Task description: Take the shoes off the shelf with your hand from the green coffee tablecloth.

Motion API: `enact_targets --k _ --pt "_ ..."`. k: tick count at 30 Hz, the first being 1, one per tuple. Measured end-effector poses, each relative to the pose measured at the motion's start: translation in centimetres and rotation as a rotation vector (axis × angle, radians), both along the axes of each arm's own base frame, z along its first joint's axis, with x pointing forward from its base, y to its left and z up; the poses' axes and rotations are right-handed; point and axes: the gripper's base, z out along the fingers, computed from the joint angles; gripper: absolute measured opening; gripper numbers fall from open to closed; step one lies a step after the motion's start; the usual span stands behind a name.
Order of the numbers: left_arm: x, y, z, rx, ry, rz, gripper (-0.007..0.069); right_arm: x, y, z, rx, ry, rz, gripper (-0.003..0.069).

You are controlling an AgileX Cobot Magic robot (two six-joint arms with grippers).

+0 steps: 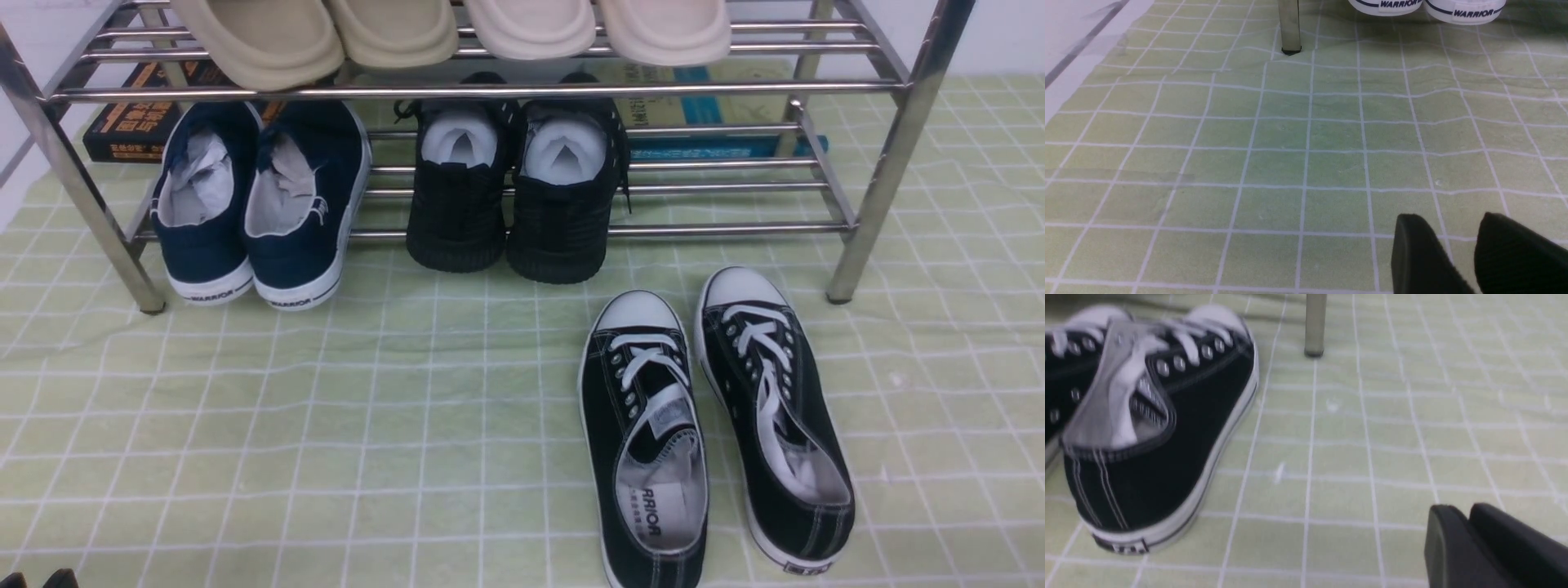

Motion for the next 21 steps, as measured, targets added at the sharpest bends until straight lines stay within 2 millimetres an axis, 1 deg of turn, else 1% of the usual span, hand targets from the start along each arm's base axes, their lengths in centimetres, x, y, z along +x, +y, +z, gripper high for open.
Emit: enact_targets --k 7,12,21 --pt "0.00 0.00 0.00 0.000 0.000 0.000 0.0242 0.00 0.05 -0.03 0.010 0.001 0.004 0.0102" --pt "0.00 0.00 0.00 0.000 0.000 0.000 0.0242 -0.04 0.25 -0.13 0.009 0.012 0.042 0.0105" --pt "0.00 0.00 0.00 0.000 0.000 0.000 0.0242 -0.08 0.12 -0.18 -0.012 0.026 0.028 0.0115"
